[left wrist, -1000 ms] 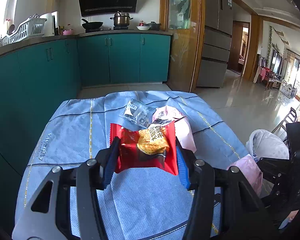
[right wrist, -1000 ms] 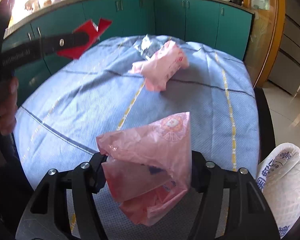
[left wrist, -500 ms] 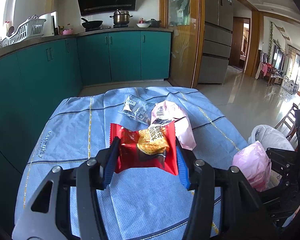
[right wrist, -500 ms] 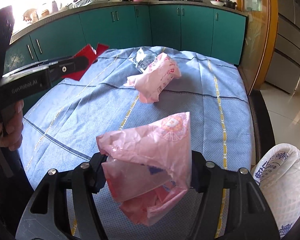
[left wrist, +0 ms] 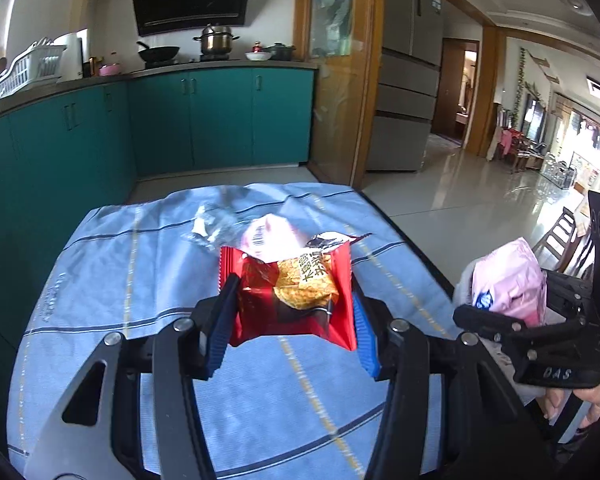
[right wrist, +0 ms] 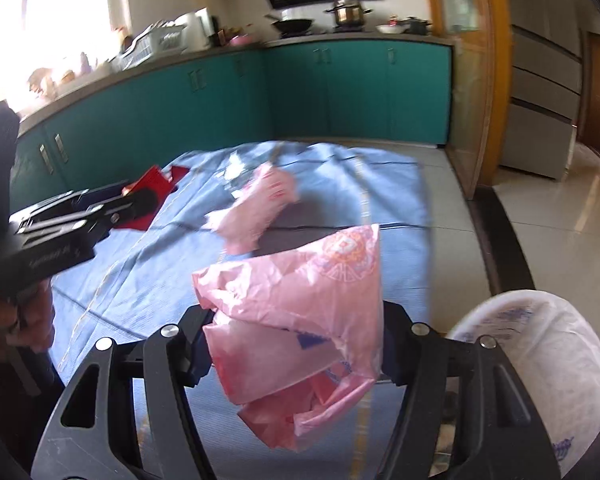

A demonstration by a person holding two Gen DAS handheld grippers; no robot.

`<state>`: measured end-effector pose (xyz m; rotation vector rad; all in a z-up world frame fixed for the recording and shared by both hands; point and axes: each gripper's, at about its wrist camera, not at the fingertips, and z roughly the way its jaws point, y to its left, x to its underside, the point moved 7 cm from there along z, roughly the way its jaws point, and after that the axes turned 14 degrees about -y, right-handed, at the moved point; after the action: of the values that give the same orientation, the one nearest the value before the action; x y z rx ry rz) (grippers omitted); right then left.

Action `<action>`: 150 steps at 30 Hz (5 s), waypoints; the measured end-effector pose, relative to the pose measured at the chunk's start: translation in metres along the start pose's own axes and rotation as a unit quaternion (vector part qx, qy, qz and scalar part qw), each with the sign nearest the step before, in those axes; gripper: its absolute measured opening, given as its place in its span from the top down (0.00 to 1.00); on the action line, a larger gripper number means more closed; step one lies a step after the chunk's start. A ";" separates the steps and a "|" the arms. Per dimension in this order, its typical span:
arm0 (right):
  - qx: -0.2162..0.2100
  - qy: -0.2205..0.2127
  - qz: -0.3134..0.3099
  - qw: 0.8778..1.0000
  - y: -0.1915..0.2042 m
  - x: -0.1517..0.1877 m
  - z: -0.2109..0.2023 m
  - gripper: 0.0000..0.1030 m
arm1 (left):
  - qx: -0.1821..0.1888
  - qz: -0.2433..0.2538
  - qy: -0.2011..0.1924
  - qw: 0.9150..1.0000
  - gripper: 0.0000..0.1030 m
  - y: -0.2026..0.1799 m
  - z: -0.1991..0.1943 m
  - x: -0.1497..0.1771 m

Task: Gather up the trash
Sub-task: 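Carry the wrapper with the left tool over the bin while the right tool carries the bag, then open the left tool over the bin while the right tool releases the pink bag, then close the left tool on the second pink bag while the right tool reaches the clear packet, then lift the pink bag with the left tool while the right tool grasps the clear packet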

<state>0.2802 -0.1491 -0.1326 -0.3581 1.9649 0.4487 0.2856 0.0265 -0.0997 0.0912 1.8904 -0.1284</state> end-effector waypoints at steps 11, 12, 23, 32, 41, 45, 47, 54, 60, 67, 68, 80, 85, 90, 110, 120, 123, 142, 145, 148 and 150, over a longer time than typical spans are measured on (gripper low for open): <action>0.159 -0.010 0.066 0.985 -0.131 0.019 -0.075 0.38 | 0.097 0.022 0.019 0.995 0.49 -0.127 0.017 0.017; 0.189 -0.006 0.067 0.980 -0.148 0.027 -0.084 0.38 | 0.108 0.028 0.025 0.993 0.49 -0.142 0.021 0.023; 0.255 0.004 0.109 0.961 -0.214 0.061 -0.127 0.38 | 0.195 0.070 0.082 0.975 0.48 -0.264 0.048 0.083; 0.252 -0.004 0.119 0.960 -0.216 0.059 -0.137 0.38 | 0.201 0.078 0.091 0.972 0.48 -0.287 0.056 0.098; 0.253 0.001 0.110 0.961 -0.214 0.063 -0.136 0.38 | 0.192 0.100 0.090 0.972 0.47 -0.290 0.056 0.104; 0.252 0.005 0.103 0.962 -0.211 0.063 -0.132 0.37 | 0.185 0.106 0.086 0.973 0.38 -0.289 0.056 0.104; 0.251 0.009 0.098 0.963 -0.209 0.064 -0.130 0.36 | 0.185 0.108 0.083 0.973 0.36 -0.290 0.055 0.103; 0.244 -0.001 0.088 0.966 -0.201 0.057 -0.127 0.22 | 0.176 0.109 0.074 0.976 0.27 -0.284 0.052 0.097; 0.245 -0.018 0.095 0.965 -0.198 0.047 -0.126 0.21 | 0.162 0.107 0.065 0.979 0.25 -0.272 0.049 0.089; 0.216 -0.033 0.098 0.971 -0.173 0.021 -0.104 0.20 | 0.063 0.082 0.058 0.993 0.25 -0.199 0.056 0.064; 0.209 -0.035 0.096 0.973 -0.166 0.016 -0.098 0.19 | 0.047 0.072 0.058 0.995 0.25 -0.186 0.057 0.058; 0.148 -0.011 0.057 0.987 -0.094 -0.003 -0.012 0.16 | -0.074 -0.019 0.100 0.992 0.17 0.011 0.126 0.006; 0.084 -0.001 0.079 0.993 -0.069 -0.020 0.027 0.16 | -0.022 -0.038 0.154 0.987 0.43 0.027 0.135 0.034; 0.063 -0.006 0.094 0.994 -0.054 -0.044 0.078 0.14 | 0.018 -0.060 0.168 0.984 0.76 0.035 0.115 0.046; 0.021 0.139 -0.009 0.990 0.110 -0.047 0.296 0.08 | -0.034 -0.104 0.170 0.979 0.39 0.112 0.009 0.072; 0.007 0.150 -0.052 0.987 0.109 -0.036 0.281 0.46 | -0.055 -0.100 0.162 0.980 0.33 0.120 0.005 0.069; -0.003 0.154 -0.066 0.986 0.106 -0.030 0.266 0.46 | -0.054 -0.096 0.161 0.981 0.33 0.114 0.005 0.070; -0.005 0.088 0.022 0.996 0.018 -0.006 0.111 0.49 | 0.006 0.056 0.175 0.983 0.17 0.062 0.048 0.068; -0.011 0.081 0.035 0.996 0.015 0.000 0.099 0.49 | -0.006 0.063 0.200 0.978 0.20 0.060 0.054 0.080; -0.014 0.069 0.030 0.997 0.017 0.003 0.084 0.49 | -0.013 0.052 0.206 0.977 0.44 0.067 0.056 0.083; -0.019 0.060 0.029 0.998 0.019 0.004 0.072 0.49 | -0.015 0.044 0.206 0.978 0.54 0.070 0.054 0.082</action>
<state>0.3282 -0.0993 -0.1613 -0.3610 2.0906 0.5134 0.3189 0.0888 -0.1977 0.1932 2.2964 -0.0190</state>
